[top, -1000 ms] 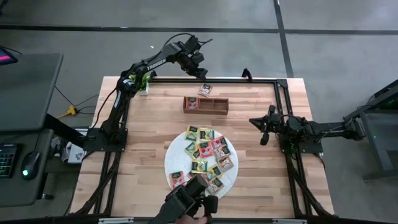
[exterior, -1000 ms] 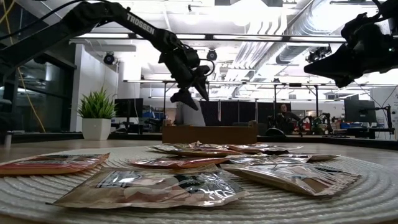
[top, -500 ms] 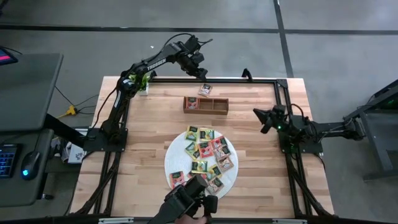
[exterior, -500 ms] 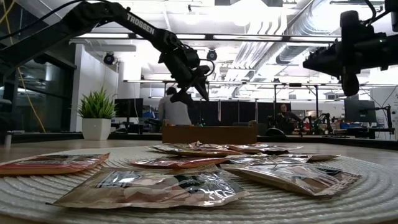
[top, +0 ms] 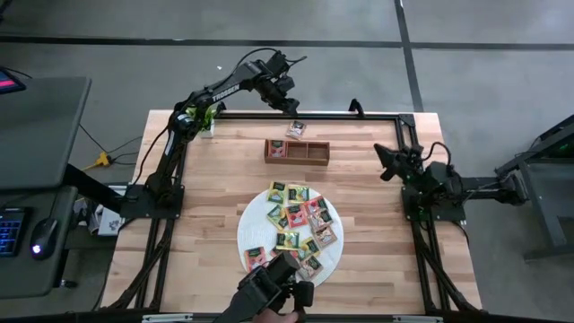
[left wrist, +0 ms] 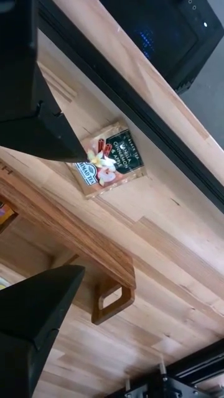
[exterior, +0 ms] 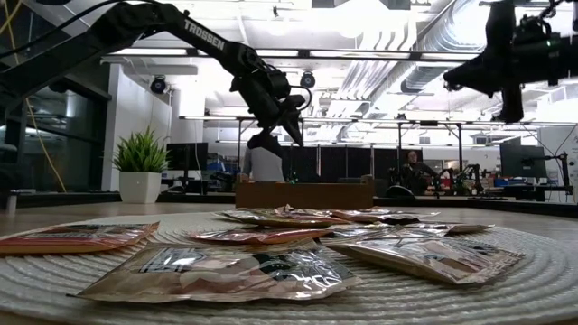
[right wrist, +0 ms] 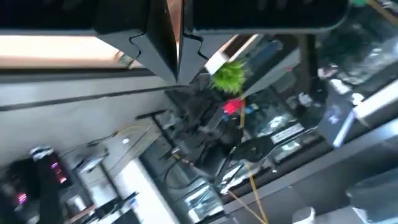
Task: Pick & Place Tea
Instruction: Put the brown tea bag into the middle section of the wooden organizer
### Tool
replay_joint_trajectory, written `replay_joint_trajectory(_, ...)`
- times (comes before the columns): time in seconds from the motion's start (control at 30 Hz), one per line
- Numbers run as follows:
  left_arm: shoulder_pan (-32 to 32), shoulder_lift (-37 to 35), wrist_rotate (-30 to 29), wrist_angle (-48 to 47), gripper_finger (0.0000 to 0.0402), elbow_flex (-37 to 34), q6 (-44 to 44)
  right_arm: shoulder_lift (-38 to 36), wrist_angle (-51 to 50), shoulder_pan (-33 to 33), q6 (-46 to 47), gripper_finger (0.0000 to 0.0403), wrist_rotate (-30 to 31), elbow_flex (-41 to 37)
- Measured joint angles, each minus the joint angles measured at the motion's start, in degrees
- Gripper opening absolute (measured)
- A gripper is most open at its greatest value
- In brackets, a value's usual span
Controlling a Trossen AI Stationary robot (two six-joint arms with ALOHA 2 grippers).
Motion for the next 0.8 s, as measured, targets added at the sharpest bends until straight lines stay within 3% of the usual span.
replay_joint_trajectory(0.2,0.0,0.0,0.0,0.0,0.0279,0.0,-0.6,10.5,-20.8,-8.1,-0.4,0.0012,-6.1,15.6)
replay_joint_trajectory(0.4,0.0,0.0,0.0,0.2,0.0279,0.0,-1.4,33.5,-37.0,-20.5,-5.4,0.0012,-21.6,35.5)
replay_joint_trajectory(0.63,0.2,0.0,0.1,0.2,0.0279,0.0,-1.5,60.0,-41.7,-35.3,-17.2,0.0012,-44.6,52.1)
replay_joint_trajectory(0.8,1.4,0.0,4.4,-0.4,0.0279,0.0,-1.4,73.0,-38.4,-43.3,-24.8,0.0012,-59.7,58.6)
